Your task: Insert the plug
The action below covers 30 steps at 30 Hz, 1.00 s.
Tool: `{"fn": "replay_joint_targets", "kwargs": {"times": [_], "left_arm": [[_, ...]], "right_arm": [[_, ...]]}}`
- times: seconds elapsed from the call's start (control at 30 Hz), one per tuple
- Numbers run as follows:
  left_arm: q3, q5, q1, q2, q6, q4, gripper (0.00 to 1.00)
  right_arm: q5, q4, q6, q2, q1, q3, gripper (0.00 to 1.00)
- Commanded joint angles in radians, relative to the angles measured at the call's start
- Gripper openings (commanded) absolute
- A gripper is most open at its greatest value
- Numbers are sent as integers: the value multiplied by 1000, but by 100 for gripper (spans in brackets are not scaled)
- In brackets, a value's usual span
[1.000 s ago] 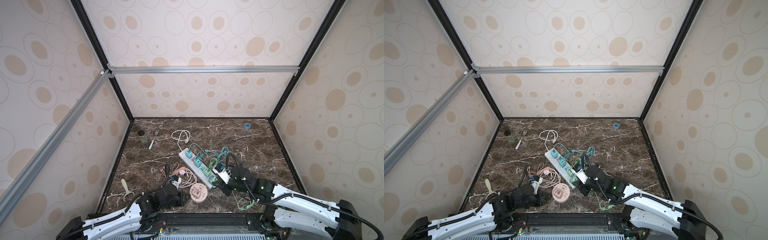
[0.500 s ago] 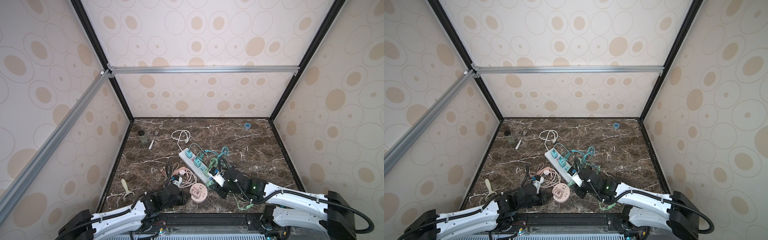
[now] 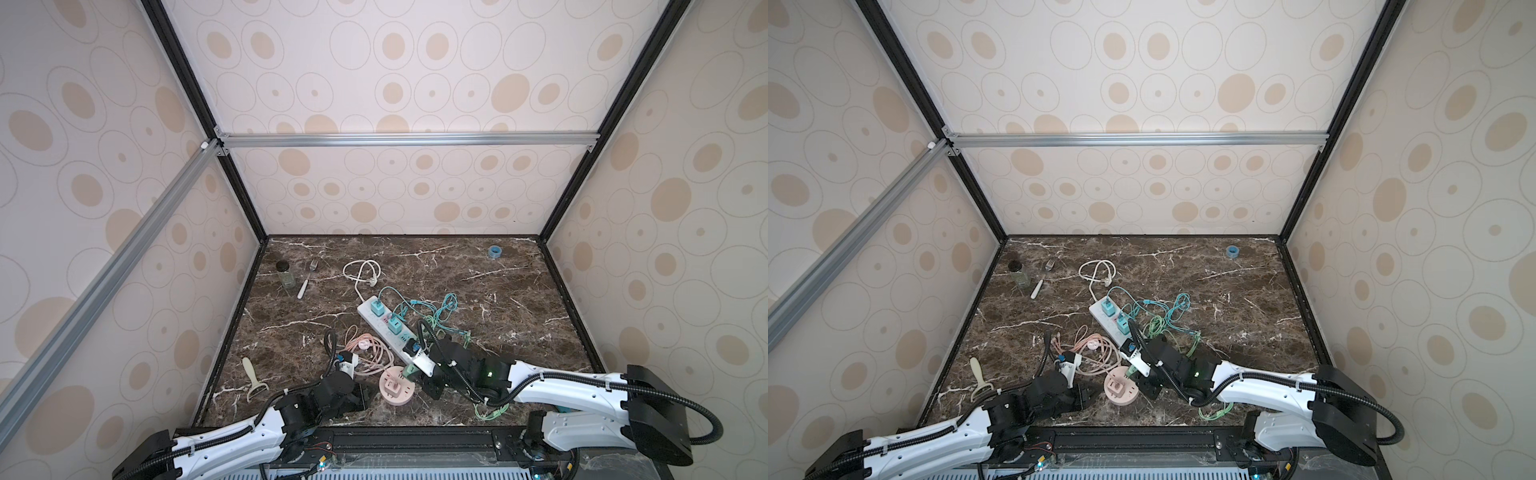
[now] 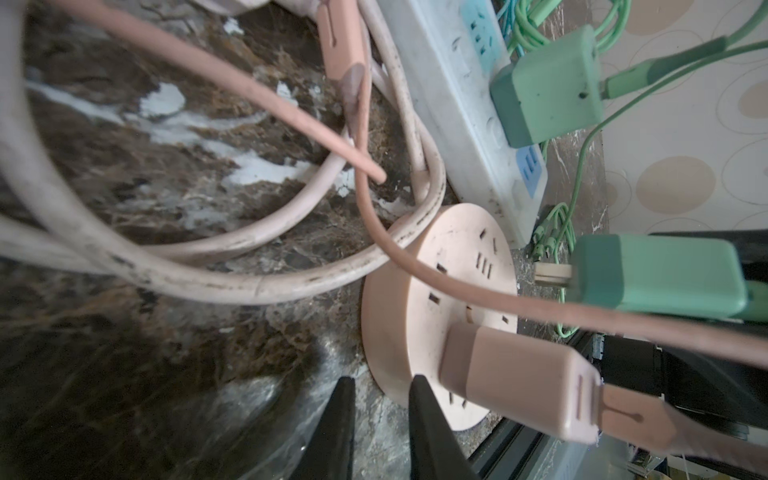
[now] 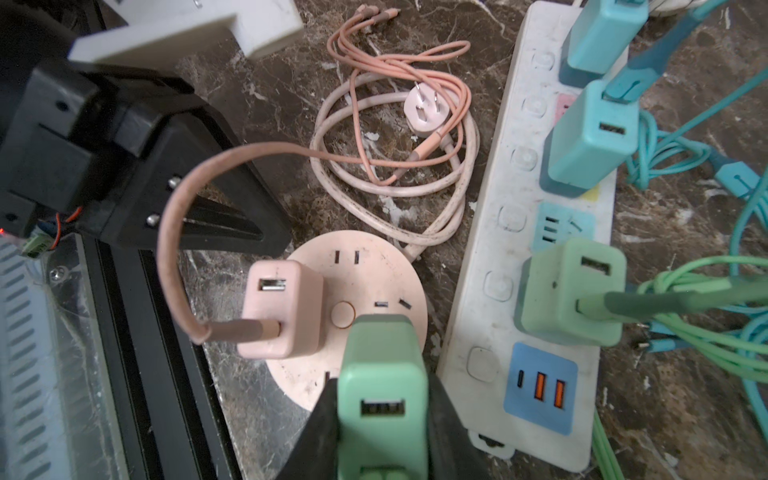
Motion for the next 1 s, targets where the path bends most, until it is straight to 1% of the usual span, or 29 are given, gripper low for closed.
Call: {"fn": "replay_joint_targets", "kwargs": {"times": [0.0, 0.2, 0.33, 0.6, 0.8, 0.87, 0.97], "left_arm": [[44, -2, -10, 29, 37, 4, 27], [75, 31, -9, 145, 74, 57, 27], [95, 34, -9, 177, 87, 62, 27], [101, 32, -10, 137, 73, 35, 28], [102, 66, -10, 65, 79, 8, 33], [99, 63, -9, 64, 81, 12, 33], [97, 61, -10, 102, 82, 40, 32]], "right_arm": [[17, 26, -12, 4, 8, 26, 1], [17, 40, -2, 18, 8, 21, 1], [15, 39, 0, 26, 8, 19, 1], [21, 40, -2, 31, 8, 17, 1], [32, 43, 2, 17, 8, 7, 0], [34, 45, 3, 17, 8, 4, 0], [34, 42, 6, 10, 8, 1, 0]]}}
